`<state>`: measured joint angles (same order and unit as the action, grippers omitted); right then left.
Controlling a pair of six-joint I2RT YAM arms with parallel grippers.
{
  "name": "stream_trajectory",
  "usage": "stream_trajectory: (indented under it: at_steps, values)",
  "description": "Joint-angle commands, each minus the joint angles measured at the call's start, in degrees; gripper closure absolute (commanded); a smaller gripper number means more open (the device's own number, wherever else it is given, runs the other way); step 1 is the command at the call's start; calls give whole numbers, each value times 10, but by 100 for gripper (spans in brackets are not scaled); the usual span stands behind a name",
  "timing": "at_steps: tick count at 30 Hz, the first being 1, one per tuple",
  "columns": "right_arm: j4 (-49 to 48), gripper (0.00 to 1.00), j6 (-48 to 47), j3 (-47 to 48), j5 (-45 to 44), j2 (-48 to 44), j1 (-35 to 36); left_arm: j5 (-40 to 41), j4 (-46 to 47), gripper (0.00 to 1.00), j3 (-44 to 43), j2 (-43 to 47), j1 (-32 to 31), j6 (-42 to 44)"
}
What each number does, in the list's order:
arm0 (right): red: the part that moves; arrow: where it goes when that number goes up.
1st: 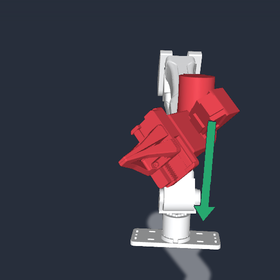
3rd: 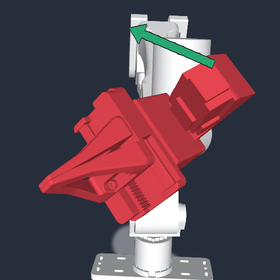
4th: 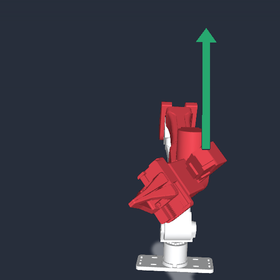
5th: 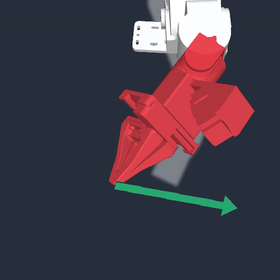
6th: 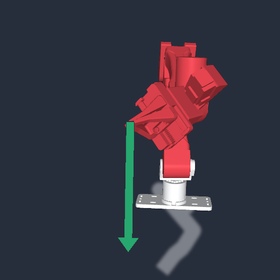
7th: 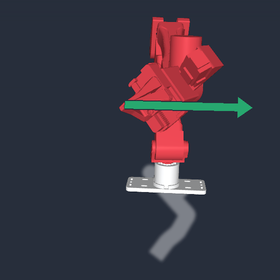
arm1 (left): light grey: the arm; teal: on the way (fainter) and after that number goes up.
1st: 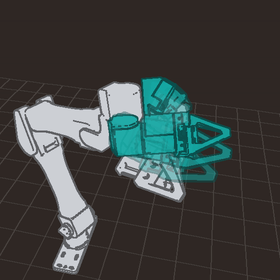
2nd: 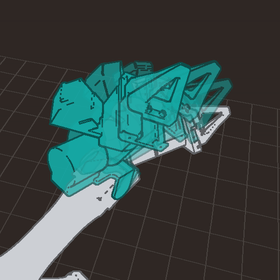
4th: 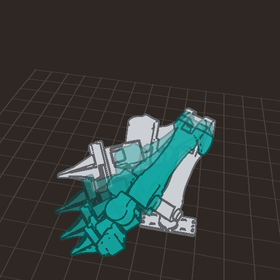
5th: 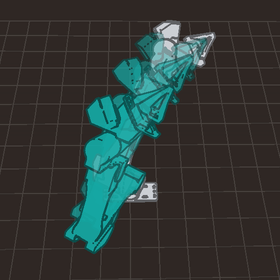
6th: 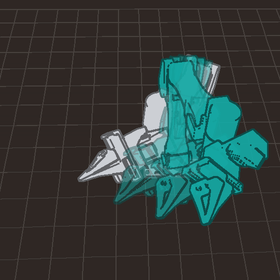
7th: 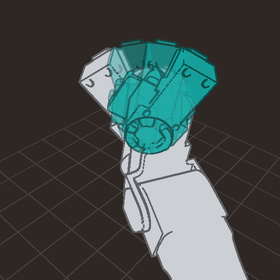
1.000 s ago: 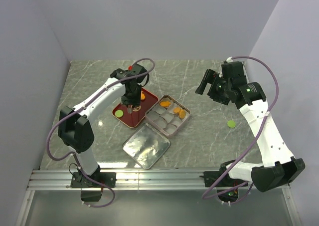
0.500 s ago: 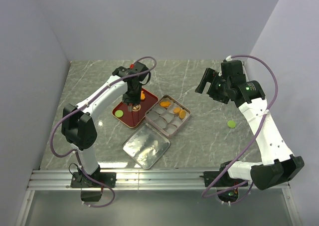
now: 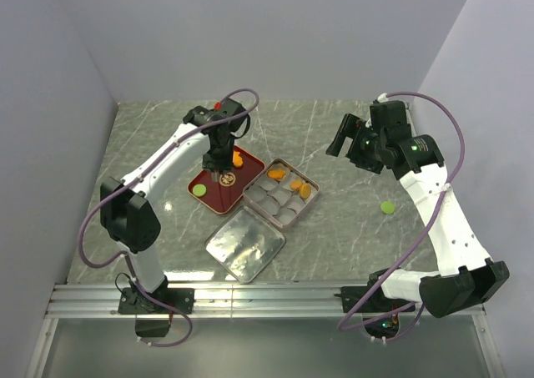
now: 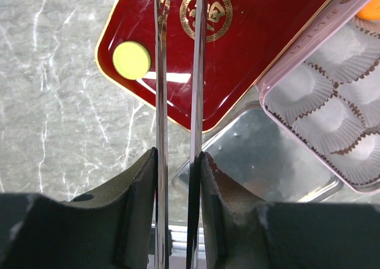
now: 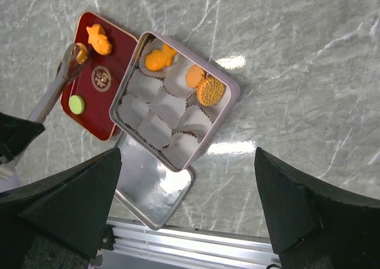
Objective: Pack the cookies
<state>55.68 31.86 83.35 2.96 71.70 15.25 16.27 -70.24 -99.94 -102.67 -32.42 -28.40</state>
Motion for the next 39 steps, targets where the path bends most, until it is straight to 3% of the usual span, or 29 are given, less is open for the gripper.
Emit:
stream_trajectory:
  at_steps: [1, 8, 14, 21, 39]
  values:
    - [-15, 0, -1, 22, 7, -8, 0, 16, -25, 71, -41, 53, 0, -13]
    - [-15, 0, 3, 19, 14, -15, 1, 12, -39, 72, -60, 77, -22, -21]
    - [-17, 0, 6, 6, 13, -30, 0, 47, -69, 71, -90, 71, -95, -37]
    - [-21, 0, 8, -7, 12, -43, 0, 34, -70, 72, -100, 67, -163, -50]
    - [-15, 0, 2, -22, 7, -66, 0, 16, -35, 71, -68, 43, -218, -55]
